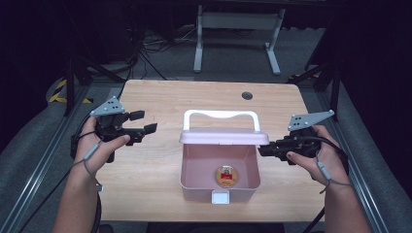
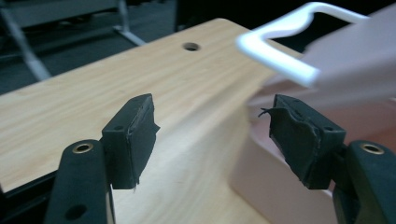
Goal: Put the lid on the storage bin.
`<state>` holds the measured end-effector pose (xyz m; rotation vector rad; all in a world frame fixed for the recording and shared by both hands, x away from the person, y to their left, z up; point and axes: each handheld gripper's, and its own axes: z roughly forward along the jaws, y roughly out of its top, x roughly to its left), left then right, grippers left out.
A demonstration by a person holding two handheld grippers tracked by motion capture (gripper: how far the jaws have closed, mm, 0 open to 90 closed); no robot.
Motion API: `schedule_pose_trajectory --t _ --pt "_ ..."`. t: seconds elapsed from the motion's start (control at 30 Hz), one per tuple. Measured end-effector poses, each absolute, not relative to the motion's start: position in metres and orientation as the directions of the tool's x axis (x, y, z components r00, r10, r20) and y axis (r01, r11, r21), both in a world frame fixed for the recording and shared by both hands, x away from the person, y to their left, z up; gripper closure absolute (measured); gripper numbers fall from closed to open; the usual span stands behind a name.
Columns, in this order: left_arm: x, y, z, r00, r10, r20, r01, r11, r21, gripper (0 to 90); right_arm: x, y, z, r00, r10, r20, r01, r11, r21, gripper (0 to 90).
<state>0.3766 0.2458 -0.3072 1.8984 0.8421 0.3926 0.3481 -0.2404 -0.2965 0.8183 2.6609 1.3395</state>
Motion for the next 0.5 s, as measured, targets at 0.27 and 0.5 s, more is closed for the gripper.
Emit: schedule_pose_trajectory --t 0.27,0.5 --pt "0.387 0.259 -0.317 0.659 0.748 -0.077 0.411 -0.273 0.870 31.8 0.345 -0.239 -0.297 -0.860 0.475 0.185 0.441 0.510 0.739 80.8" --pt "0.395 0.269 -0.326 0.638 0.766 -0.076 0.429 -0.271 0.862 31.9 0.344 -0.238 -0.299 -0.863 0.470 0.187 0.445 0.531 0.721 81.1"
